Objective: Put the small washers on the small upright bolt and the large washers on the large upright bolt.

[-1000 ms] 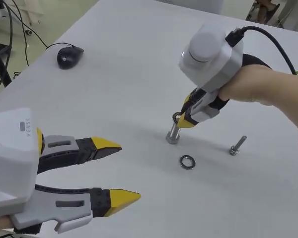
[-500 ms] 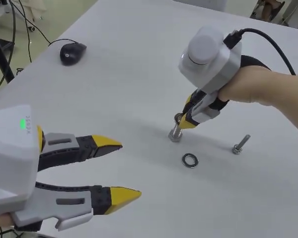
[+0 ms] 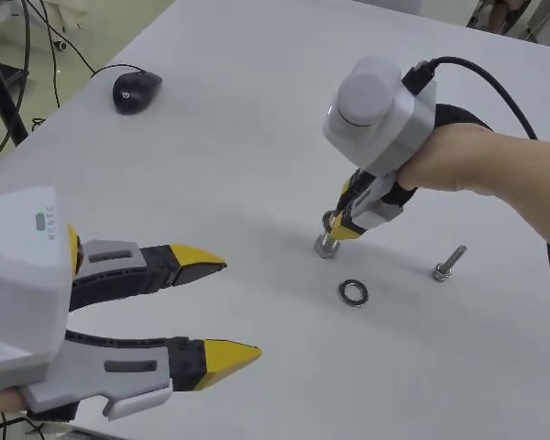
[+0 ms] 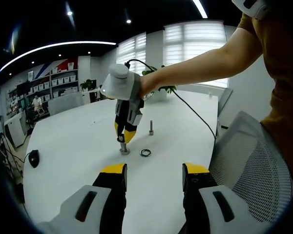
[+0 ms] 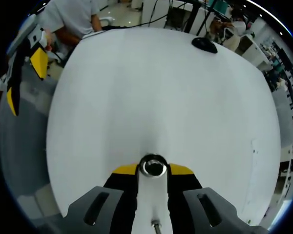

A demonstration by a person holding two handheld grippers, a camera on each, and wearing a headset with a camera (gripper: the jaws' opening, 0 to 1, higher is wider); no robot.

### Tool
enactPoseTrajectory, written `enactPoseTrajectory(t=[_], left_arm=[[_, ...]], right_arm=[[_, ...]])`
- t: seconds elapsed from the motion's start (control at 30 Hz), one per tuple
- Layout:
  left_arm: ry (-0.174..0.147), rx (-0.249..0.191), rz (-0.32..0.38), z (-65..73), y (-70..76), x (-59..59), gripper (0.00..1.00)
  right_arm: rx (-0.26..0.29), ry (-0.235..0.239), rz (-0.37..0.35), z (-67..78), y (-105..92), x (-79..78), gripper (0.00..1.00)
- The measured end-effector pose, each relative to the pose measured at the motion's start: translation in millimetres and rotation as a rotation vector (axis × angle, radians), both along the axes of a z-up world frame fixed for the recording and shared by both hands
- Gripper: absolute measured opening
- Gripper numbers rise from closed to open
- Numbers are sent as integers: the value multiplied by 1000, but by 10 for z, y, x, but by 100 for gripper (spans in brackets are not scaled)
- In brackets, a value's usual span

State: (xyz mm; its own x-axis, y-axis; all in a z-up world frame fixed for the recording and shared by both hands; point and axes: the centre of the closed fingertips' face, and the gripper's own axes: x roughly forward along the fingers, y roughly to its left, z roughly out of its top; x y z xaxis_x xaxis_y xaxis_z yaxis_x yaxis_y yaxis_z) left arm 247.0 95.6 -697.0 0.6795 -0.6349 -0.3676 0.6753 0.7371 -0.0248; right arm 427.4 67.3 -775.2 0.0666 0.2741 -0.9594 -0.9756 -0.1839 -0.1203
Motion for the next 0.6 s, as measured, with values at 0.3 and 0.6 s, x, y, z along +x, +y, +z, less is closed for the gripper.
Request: enactPoseTrajectory(t=[0.3,0.6], left_arm=[[3,-4,5,-18,15,5,44],[9,-5,8,-40,29,4,44]], right_arm=[[-26,1,8,-96,-16,-24,22],[-34,5,6,-250,0,-21,22]])
